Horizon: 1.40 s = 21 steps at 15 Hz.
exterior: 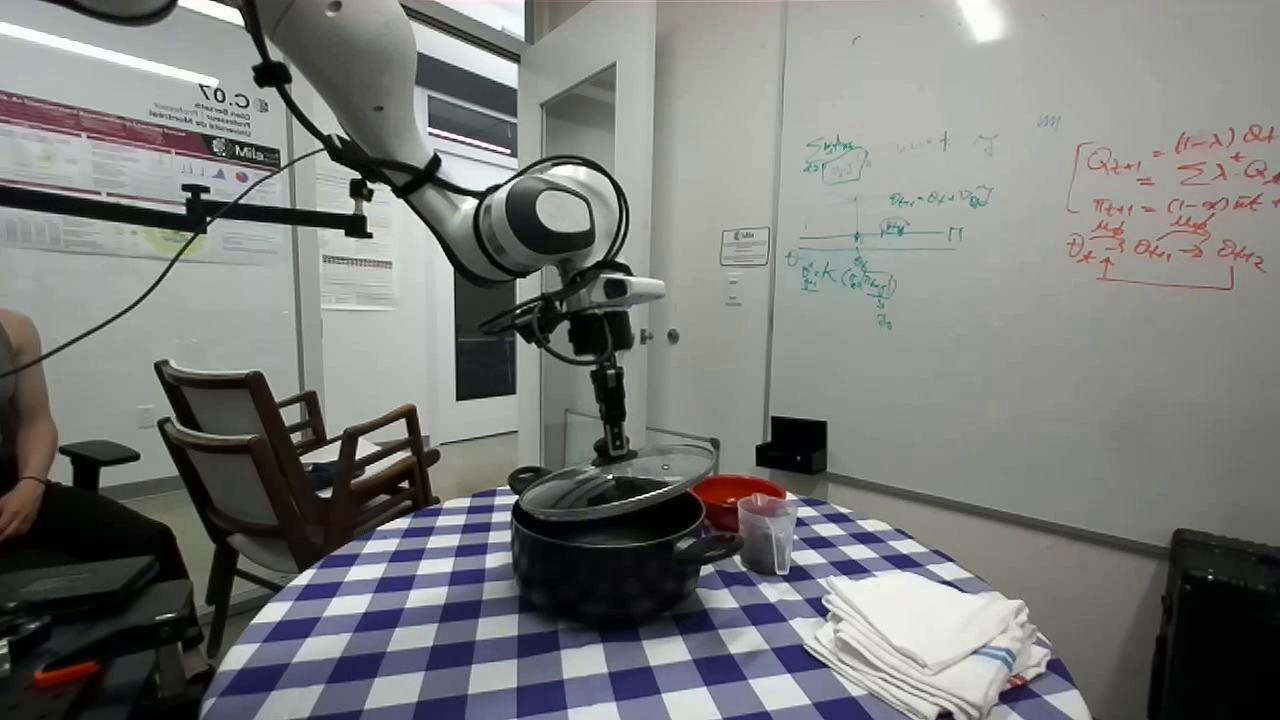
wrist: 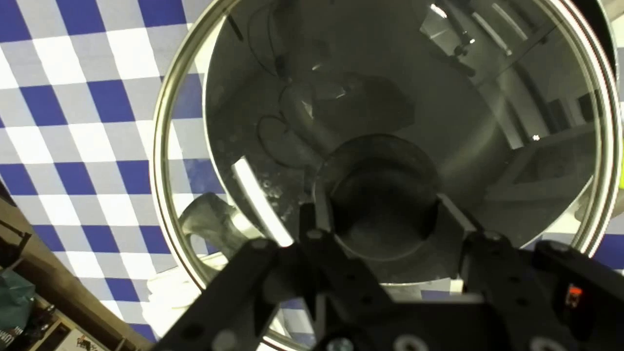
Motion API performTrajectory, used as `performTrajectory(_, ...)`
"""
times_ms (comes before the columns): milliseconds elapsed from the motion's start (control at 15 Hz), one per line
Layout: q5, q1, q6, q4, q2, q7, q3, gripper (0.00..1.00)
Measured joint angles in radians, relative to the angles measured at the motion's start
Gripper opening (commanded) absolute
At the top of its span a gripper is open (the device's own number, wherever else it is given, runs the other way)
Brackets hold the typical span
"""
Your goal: Put the lid on the black pot
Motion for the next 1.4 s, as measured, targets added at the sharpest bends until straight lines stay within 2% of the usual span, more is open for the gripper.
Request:
performTrajectory(867, 0.055, 0.011, -0.005, 0.035, 0.059, -0.039, -0.013, 0.25)
performTrajectory(1400, 0.105, 0.011, -0.099, 0.11, 0.066, -0.114, -0.017, 0.25)
